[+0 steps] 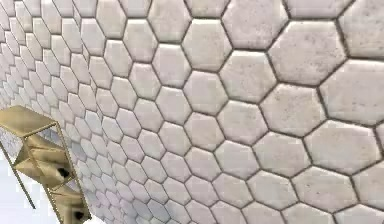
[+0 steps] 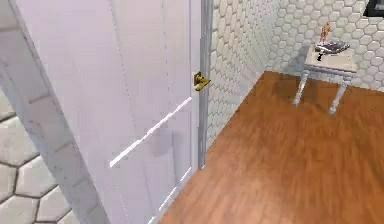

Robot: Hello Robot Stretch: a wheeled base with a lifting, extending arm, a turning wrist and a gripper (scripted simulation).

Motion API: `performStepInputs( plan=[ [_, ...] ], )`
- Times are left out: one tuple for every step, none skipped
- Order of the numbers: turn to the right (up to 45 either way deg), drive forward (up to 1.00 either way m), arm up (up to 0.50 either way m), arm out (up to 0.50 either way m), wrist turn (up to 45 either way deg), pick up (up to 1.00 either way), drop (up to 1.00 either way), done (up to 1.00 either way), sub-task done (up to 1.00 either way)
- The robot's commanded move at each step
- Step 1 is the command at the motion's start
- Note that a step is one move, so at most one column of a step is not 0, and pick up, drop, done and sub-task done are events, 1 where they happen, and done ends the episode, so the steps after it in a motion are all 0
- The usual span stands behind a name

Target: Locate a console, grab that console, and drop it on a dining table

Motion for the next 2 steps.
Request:
performStepInputs(
  plan=[
    [45.0,0.00,0.00,0.00,0.0,0.00,0.00,0.00,0.00],
    [45.0,0.00,0.00,0.00,0.0,0.00,0.00,0.00,0.00]
  ],
)
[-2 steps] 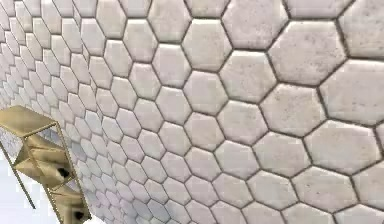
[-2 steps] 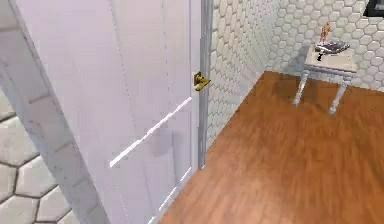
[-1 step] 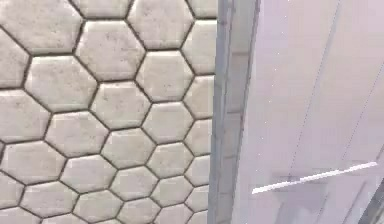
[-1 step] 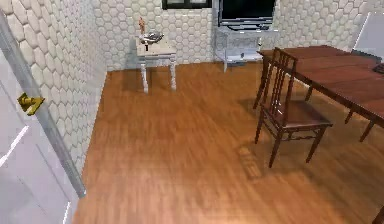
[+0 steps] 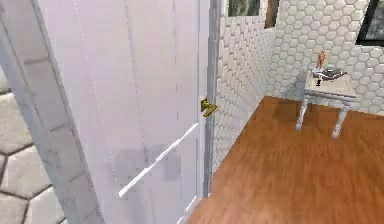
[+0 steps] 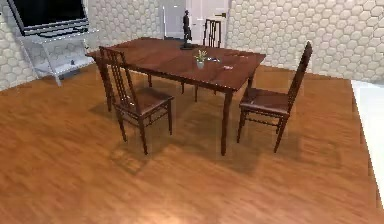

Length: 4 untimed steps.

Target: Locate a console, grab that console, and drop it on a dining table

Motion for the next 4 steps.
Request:
performStepInputs(
  plan=[
    [45.0,0.00,0.00,0.00,0.0,0.00,0.00,0.00,0.00],
    [3.0,0.00,0.00,0.00,0.0,0.00,0.00,0.00,0.00],
    [0.0,1.00,0.00,0.00,0.0,0.00,0.00,0.00,0.00],
    [3.0,0.00,0.00,0.00,0.0,0.00,0.00,0.00,0.00]
  ],
)
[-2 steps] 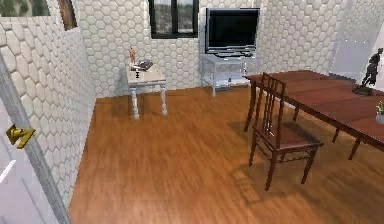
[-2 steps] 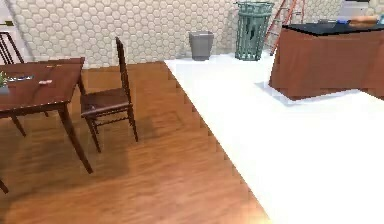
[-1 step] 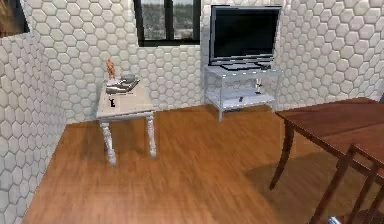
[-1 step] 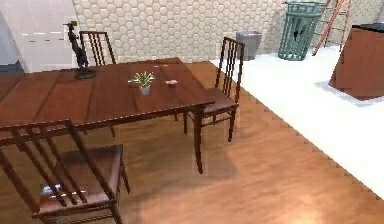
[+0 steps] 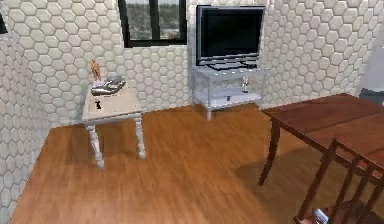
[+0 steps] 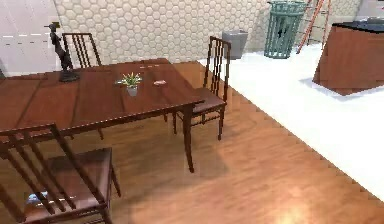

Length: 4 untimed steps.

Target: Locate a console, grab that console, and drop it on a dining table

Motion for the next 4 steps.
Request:
performStepInputs(
  plan=[
    [0.0,0.70,0.00,0.00,0.0,0.00,0.00,0.00,0.00],
    [3.0,0.00,0.00,0.00,0.0,0.00,0.00,0.00,0.00],
    [-39.0,0.00,0.00,0.00,0.0,0.00,0.00,0.00,0.00],
    [0.0,0.15,0.00,0.00,0.0,0.00,0.00,0.00,0.00]
  ],
)
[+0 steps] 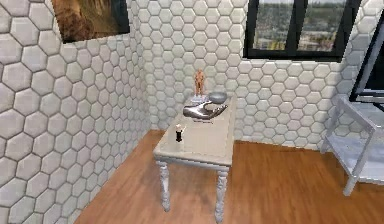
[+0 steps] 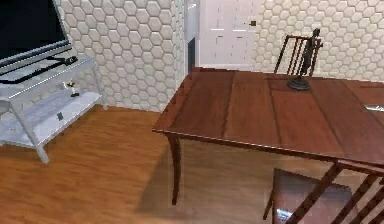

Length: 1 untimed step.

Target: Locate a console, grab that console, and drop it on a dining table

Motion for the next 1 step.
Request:
performStepInputs(
  plan=[
    [45.0,0.00,0.00,0.00,0.0,0.00,0.00,0.00,0.00]
  ],
)
